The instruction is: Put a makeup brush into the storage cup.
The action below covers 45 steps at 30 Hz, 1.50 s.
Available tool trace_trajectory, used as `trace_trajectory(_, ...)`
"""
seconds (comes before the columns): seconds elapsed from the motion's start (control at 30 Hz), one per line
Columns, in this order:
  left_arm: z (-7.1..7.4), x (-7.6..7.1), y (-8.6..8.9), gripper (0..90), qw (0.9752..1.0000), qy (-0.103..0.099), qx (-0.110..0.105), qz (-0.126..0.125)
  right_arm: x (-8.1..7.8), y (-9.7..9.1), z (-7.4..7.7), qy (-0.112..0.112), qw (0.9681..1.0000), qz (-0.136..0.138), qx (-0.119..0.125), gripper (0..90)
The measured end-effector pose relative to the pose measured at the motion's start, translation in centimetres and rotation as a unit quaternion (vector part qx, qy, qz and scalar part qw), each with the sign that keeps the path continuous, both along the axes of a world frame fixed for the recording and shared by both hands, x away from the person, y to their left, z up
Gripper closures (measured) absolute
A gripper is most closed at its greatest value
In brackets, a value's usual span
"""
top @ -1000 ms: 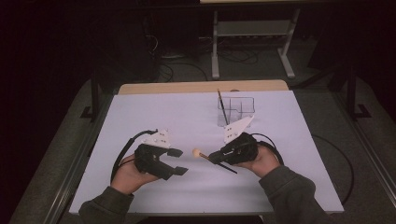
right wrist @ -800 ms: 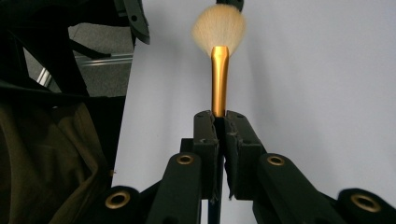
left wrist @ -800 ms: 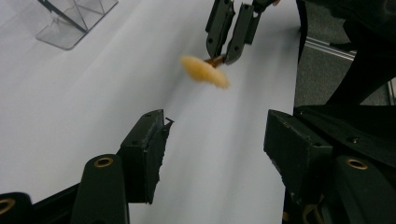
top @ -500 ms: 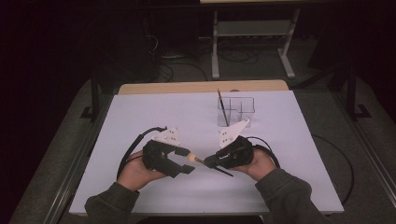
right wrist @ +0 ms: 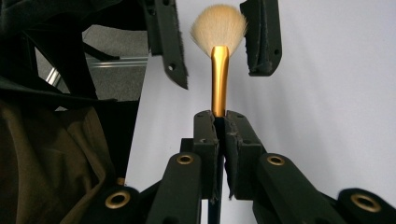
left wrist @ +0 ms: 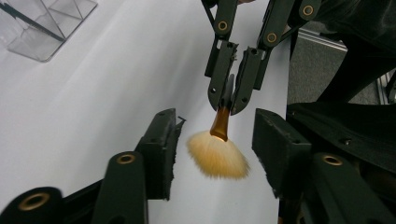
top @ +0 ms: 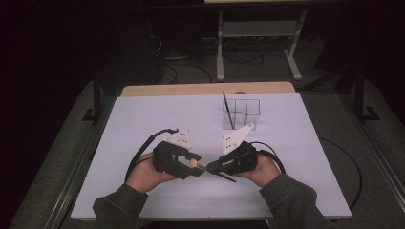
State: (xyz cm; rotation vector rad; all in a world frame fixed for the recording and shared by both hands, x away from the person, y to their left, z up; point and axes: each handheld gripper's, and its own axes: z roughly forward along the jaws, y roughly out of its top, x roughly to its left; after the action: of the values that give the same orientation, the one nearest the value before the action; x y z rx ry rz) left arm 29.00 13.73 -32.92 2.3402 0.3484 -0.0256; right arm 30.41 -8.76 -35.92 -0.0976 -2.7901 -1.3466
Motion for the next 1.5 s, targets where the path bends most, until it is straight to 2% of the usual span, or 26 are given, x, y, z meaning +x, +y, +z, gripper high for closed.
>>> trace_trajectory(0.57,-0.09,0.09,0.05,72.7,0.9999,0.004,-0.001,-0.012,-0.24,0.19,-0.25,-0.002,1.0,0.006,-0.001,82.7)
trace_trajectory(0.7,-0.02,0.13,0.12,78.1,0.9998,0.006,-0.002,-0.017,-0.3,0.25,-0.24,-0.009,0.9999,0.008,-0.002,82.7)
trace_trajectory(1.03,0.12,0.11,0.04,82.7,0.9995,0.017,-0.005,-0.026,-0.56,0.5,-0.41,-0.024,0.9996,0.014,-0.004,82.6)
trace_trajectory(1.23,0.28,0.06,-0.1,83.8,0.9995,0.01,0.004,-0.03,-0.64,0.55,-0.37,-0.028,0.9995,0.014,-0.005,80.4)
trace_trajectory(1.33,0.37,0.07,-0.11,83.9,0.9995,0.011,0.004,-0.028,-0.66,0.65,-0.35,-0.024,0.9996,0.01,-0.011,75.4)
trace_trajectory(1.5,0.64,0.08,-0.19,84.0,0.9996,0.007,0.006,-0.025,-0.64,1.0,-0.32,-0.032,0.9992,0.011,-0.021,75.2)
